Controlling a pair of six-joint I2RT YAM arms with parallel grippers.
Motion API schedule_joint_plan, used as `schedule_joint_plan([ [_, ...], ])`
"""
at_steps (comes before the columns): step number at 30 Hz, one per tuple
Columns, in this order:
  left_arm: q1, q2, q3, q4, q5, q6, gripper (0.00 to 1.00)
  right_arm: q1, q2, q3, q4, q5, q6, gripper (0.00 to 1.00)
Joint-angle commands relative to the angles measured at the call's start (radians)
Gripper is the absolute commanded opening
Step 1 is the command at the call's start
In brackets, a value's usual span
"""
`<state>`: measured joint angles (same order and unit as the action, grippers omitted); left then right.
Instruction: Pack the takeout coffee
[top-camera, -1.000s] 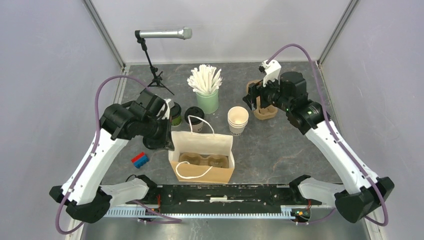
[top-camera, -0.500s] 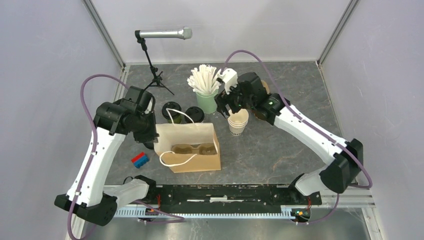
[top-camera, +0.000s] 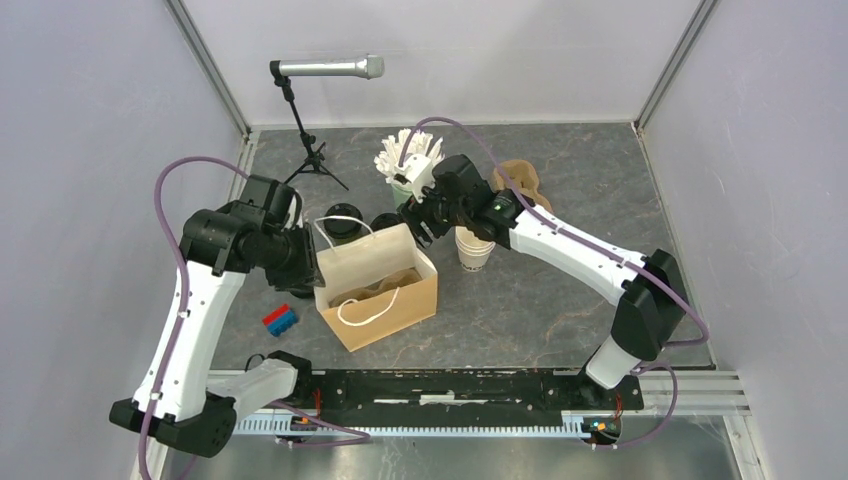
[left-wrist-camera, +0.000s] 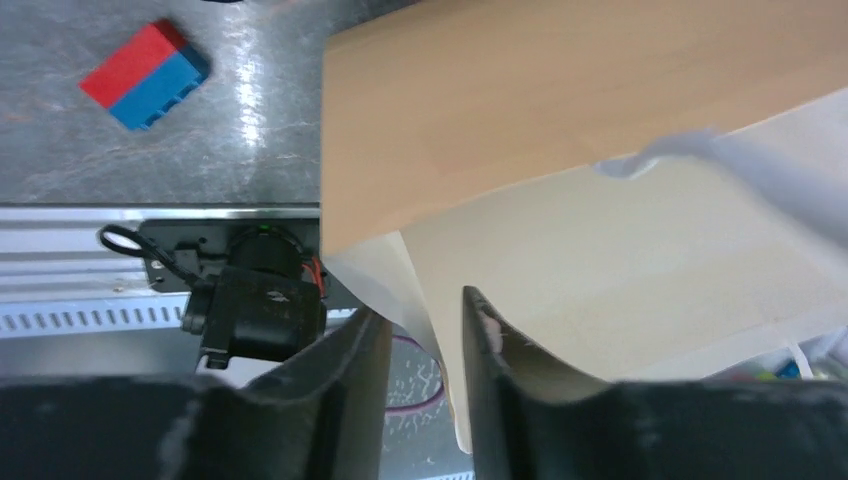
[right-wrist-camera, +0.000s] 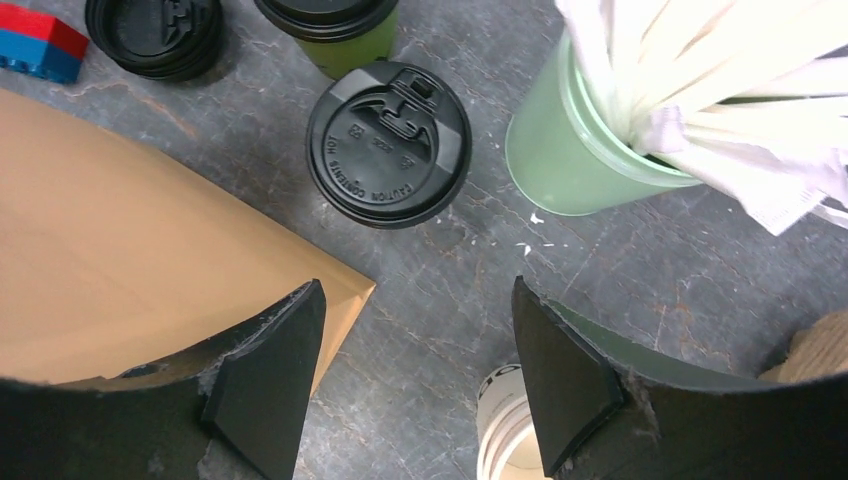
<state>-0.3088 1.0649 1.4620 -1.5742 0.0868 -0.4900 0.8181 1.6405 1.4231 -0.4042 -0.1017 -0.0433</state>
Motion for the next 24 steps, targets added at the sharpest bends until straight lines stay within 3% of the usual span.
schedule_joint_plan([
  [1,0.011,0.024,0.119,-0.074,-0.189,0.05,0.45,0.028,-0.008,0.022,0.037,-0.029,-0.008,0.75],
  [4,0.017,0.063,0.204,-0.073,-0.321,0.052,0.68,0.041,-0.037,-0.02,0.024,-0.034,0.009,0.75],
  [6,0.021,0.083,0.251,-0.073,-0.375,0.041,0.74,0.044,-0.059,-0.052,0.011,-0.032,0.026,0.75],
  [12,0.039,0.098,0.319,-0.059,-0.424,-0.092,0.81,0.051,-0.111,-0.103,-0.05,-0.046,0.042,0.74],
  [17,0.053,0.145,0.316,-0.019,-0.315,-0.143,0.81,0.103,-0.15,-0.139,-0.069,-0.062,0.079,0.74],
  [21,0.071,0.182,0.325,0.003,-0.286,-0.107,0.81,0.122,-0.153,-0.12,-0.107,-0.09,0.094,0.73],
  [24,0.112,0.225,0.366,0.02,-0.182,-0.071,0.83,0.122,-0.147,-0.063,-0.17,-0.029,0.051,0.75],
])
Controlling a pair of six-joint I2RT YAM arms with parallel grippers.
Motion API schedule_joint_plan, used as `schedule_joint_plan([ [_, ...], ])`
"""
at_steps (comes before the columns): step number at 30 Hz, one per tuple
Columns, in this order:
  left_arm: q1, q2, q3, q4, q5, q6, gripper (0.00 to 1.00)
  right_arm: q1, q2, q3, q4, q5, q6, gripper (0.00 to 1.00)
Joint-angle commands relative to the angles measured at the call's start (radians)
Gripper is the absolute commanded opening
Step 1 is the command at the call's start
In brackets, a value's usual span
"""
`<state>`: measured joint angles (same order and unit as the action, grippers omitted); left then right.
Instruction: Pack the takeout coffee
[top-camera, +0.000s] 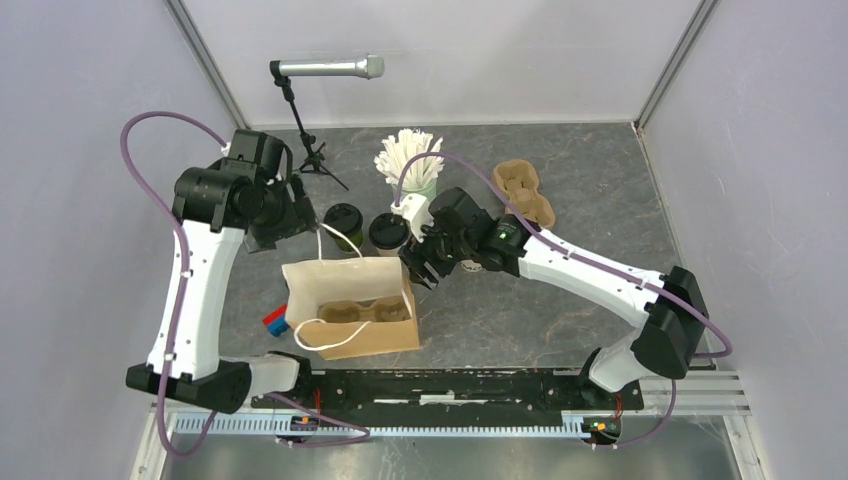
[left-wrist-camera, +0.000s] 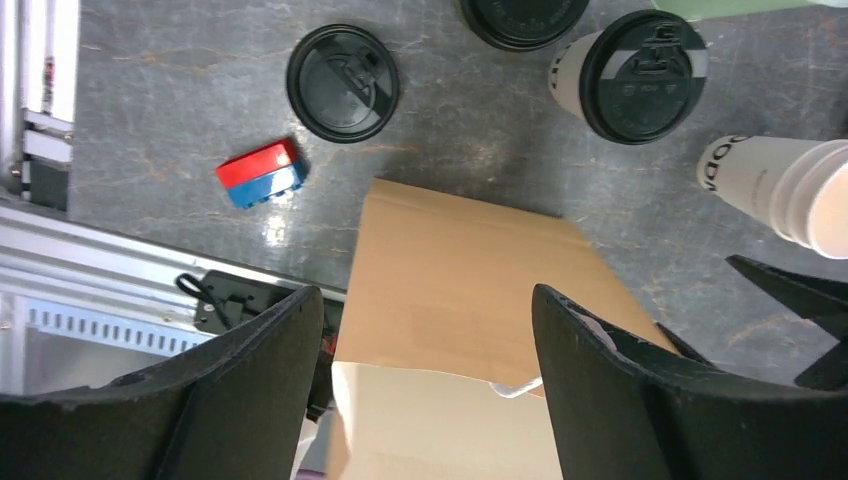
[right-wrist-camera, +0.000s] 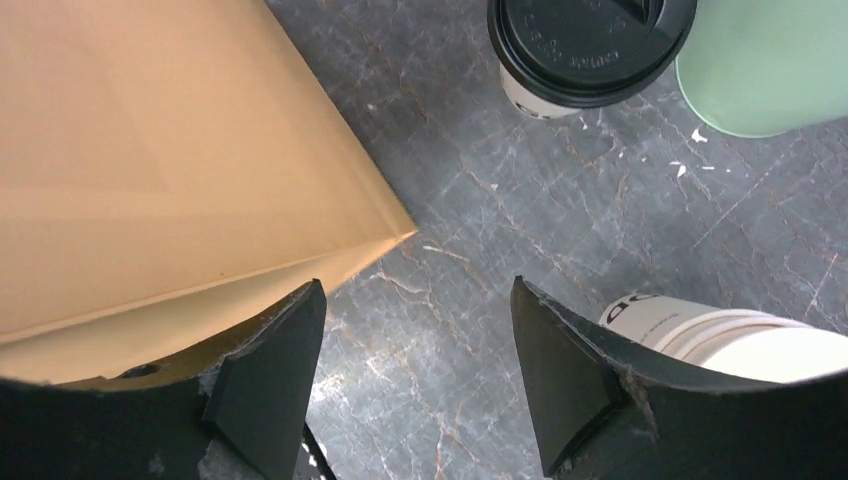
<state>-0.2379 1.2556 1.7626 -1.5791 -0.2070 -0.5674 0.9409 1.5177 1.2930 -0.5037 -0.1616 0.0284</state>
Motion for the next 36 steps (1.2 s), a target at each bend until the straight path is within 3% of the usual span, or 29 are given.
schedule_joint_plan([
  [1,0.05,0.053,0.079,0.025,0.155,0.011,0.83,-0.006,-0.026,0.08,-0.082,0.052,-0.05,0.76],
  [5,0.057,0.102,0.101,0.025,0.238,0.012,0.8,-0.079,-0.015,0.089,-0.061,0.052,-0.052,0.76],
  [10,0.064,0.101,0.129,0.019,0.199,0.018,0.79,-0.119,0.059,0.152,0.031,0.047,-0.084,0.75],
  [17,0.074,0.045,0.053,0.015,0.107,0.018,0.79,-0.116,0.288,0.421,-0.026,0.008,-0.046,0.75],
  [29,0.081,-0.01,0.041,0.027,0.076,-0.003,0.8,-0.073,0.481,0.593,-0.004,0.084,-0.049,0.82],
  [36,0.082,-0.007,0.046,0.026,0.085,-0.001,0.8,-0.07,0.521,0.571,-0.003,0.132,-0.084,0.82],
])
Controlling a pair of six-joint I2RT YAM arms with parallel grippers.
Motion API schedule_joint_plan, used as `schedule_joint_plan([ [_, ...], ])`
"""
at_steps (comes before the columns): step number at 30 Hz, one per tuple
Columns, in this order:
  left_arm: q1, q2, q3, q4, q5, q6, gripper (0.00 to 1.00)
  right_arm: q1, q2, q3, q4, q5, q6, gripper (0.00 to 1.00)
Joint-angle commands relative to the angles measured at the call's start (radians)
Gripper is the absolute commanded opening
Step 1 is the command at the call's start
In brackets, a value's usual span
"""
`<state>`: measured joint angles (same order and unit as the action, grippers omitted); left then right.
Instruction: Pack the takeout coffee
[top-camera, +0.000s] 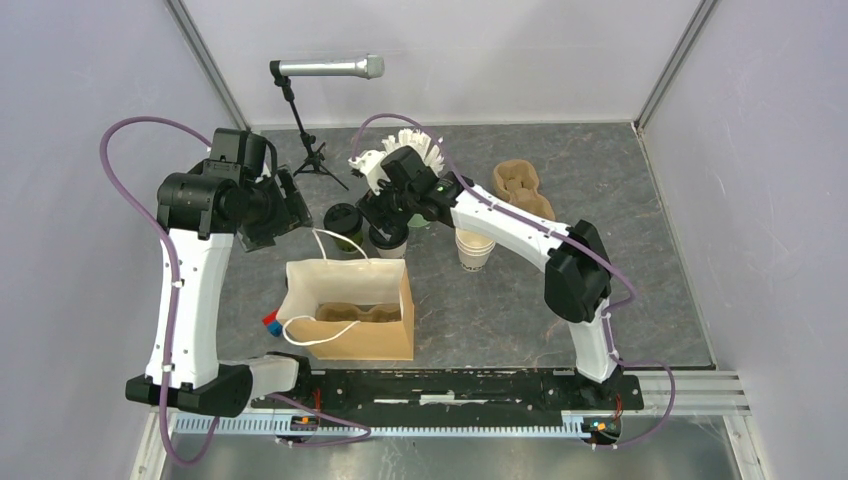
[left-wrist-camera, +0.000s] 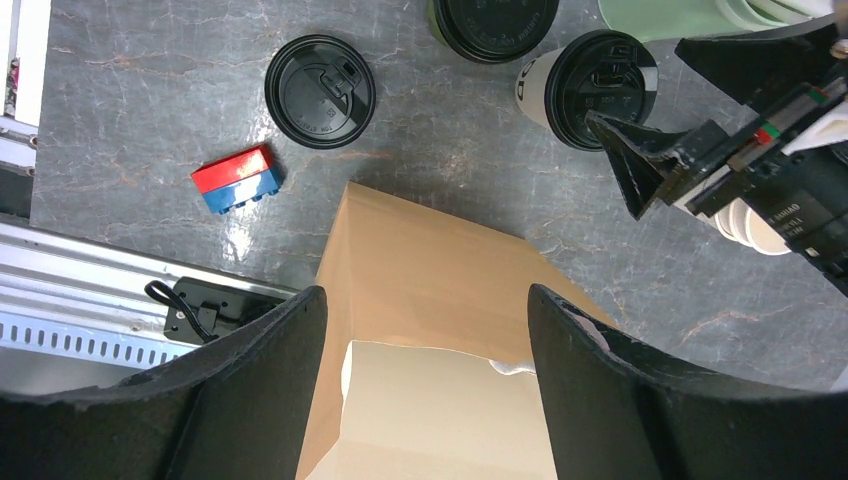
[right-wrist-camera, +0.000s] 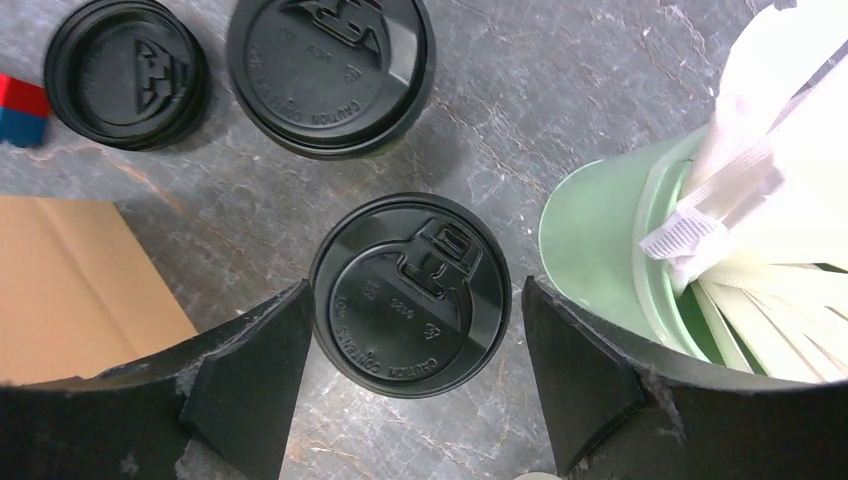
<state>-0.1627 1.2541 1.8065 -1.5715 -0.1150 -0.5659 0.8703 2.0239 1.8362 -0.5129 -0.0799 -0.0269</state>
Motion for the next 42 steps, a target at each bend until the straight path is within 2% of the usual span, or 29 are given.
schedule_joint_plan([
  [1,0.008,-0.004,0.001,0.019,-0.006,-0.003,0.8,0.003,0.013,0.019,0.009,0.055,-0.034,0.83],
  [6,0.008,0.003,-0.001,0.024,0.001,-0.004,0.8,0.005,0.022,-0.015,0.034,0.021,-0.05,0.84],
  [19,0.008,-0.007,-0.004,0.023,0.002,-0.006,0.8,0.023,0.073,0.0,0.014,0.051,-0.087,0.83],
  [25,0.008,-0.008,0.001,0.023,0.001,-0.003,0.8,0.024,0.068,-0.011,0.014,0.101,-0.106,0.76],
  [30,0.008,-0.013,-0.001,0.025,-0.002,-0.001,0.8,0.024,0.048,-0.021,-0.029,0.109,-0.116,0.75],
  [37,0.008,-0.015,-0.004,0.031,0.002,-0.002,0.8,0.024,-0.01,-0.028,-0.017,0.019,-0.118,0.87],
  [38,0.009,-0.014,-0.004,0.032,0.002,-0.004,0.8,0.023,-0.014,-0.022,-0.02,0.015,-0.117,0.97],
  [42,0.007,-0.014,-0.003,0.034,0.007,-0.008,0.8,0.025,-0.025,-0.023,-0.025,0.011,-0.122,0.98],
])
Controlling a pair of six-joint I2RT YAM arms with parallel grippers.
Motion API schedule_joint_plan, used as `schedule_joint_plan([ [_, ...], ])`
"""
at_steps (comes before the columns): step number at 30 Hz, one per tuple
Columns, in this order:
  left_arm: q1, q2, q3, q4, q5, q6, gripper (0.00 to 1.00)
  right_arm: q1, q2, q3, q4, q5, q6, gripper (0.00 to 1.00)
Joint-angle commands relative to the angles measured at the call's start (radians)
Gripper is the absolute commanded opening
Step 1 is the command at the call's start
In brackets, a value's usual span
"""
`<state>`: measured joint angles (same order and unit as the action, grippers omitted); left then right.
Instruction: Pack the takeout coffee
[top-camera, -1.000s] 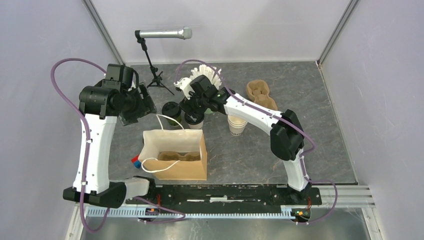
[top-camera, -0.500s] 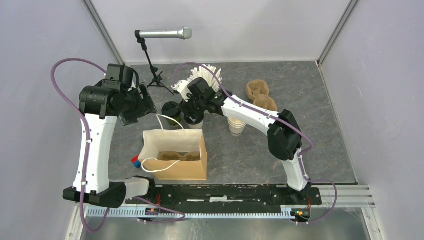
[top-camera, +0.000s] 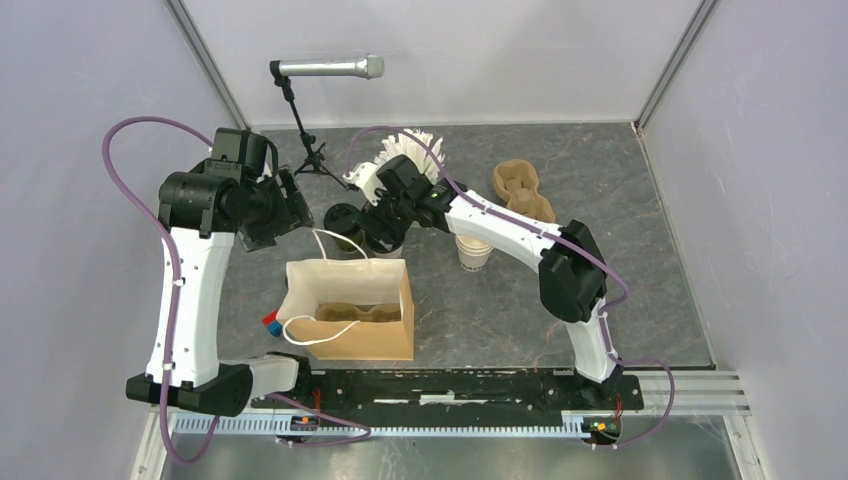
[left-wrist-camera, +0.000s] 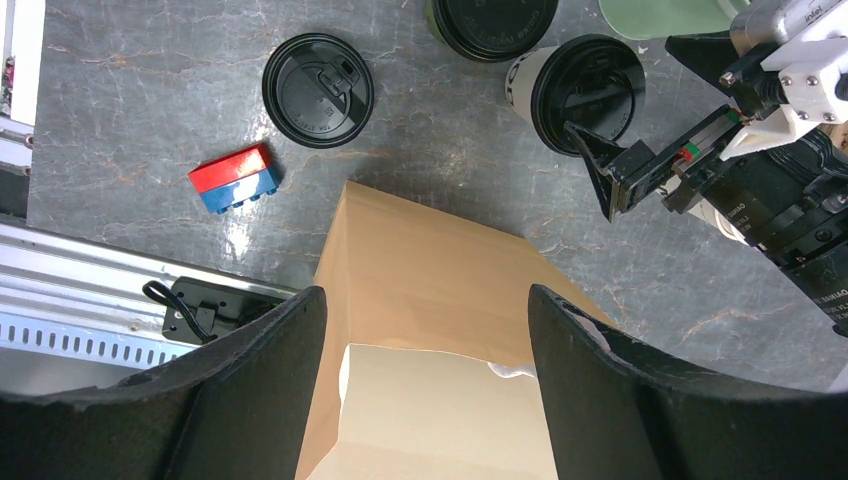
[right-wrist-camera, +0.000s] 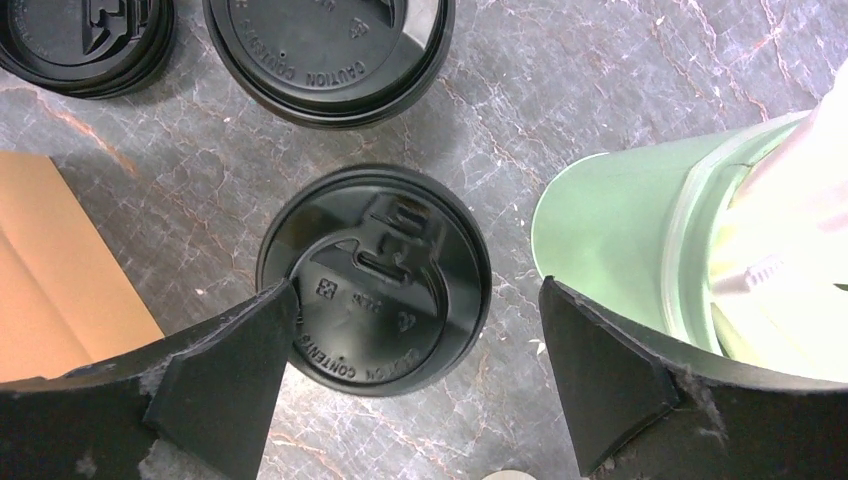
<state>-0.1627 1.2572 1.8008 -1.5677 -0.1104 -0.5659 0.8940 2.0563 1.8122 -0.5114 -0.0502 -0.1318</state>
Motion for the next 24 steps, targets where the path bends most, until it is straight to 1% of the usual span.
schedule_joint_plan([
  [1,0.007,-0.018,0.002,0.03,0.002,-0.006,0.8,0.0,-0.058,0.001,-0.028,-0.018,-0.019,0.98],
  [6,0.009,-0.024,0.001,0.03,0.0,-0.011,0.8,0.001,-0.053,0.009,-0.029,-0.035,-0.025,0.96],
  [12,0.008,-0.02,0.001,0.029,-0.002,-0.013,0.8,0.001,-0.068,0.017,-0.003,-0.056,-0.047,0.97],
  [18,0.009,-0.011,0.004,0.032,-0.002,-0.012,0.8,0.003,-0.07,0.012,0.023,-0.128,-0.07,0.98],
  [24,0.009,-0.006,0.005,0.032,-0.002,-0.011,0.8,0.016,-0.062,-0.008,0.026,-0.136,-0.086,0.98],
])
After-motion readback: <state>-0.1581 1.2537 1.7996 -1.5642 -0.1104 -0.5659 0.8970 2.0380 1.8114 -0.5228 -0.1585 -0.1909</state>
